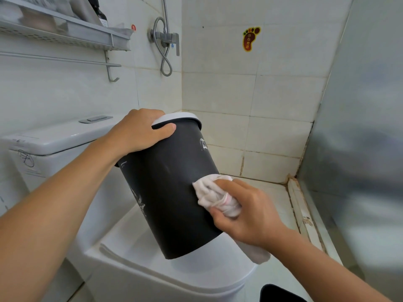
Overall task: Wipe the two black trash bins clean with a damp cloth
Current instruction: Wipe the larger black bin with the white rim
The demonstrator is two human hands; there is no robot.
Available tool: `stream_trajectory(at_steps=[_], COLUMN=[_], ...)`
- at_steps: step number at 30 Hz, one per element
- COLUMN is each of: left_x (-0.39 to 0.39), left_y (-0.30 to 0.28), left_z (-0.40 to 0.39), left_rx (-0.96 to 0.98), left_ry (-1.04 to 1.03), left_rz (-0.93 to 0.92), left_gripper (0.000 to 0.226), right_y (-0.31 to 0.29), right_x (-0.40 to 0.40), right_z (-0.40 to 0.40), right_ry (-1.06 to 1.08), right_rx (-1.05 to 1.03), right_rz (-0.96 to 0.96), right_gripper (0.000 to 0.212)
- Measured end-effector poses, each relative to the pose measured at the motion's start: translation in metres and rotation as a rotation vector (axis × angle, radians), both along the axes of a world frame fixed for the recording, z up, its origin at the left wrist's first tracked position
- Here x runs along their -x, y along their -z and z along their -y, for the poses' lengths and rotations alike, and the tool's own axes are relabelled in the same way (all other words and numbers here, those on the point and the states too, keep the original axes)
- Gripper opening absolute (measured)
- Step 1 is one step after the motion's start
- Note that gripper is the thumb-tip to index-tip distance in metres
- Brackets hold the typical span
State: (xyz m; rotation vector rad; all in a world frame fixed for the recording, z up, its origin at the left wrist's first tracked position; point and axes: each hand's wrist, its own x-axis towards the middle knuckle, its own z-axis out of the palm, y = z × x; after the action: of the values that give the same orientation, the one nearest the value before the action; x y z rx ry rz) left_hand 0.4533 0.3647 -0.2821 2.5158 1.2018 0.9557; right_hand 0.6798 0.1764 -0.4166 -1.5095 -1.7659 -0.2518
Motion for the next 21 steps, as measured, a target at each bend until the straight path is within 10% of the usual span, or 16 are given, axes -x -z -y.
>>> stream_trajectory(at_steps=[21], left_x=[-0.025], left_y=[-0.021], left_z=[0.013], left_rx=[-0.116], left_ry=[-0.129], left_rz=[-0.113], left_gripper=[0.047], right_y=[-0.008], right_x=[0.018], right_z=[0.010], right_ry=[-0.104], right_rx=[-0.022], right_rz=[0.088], right_gripper=[0.044])
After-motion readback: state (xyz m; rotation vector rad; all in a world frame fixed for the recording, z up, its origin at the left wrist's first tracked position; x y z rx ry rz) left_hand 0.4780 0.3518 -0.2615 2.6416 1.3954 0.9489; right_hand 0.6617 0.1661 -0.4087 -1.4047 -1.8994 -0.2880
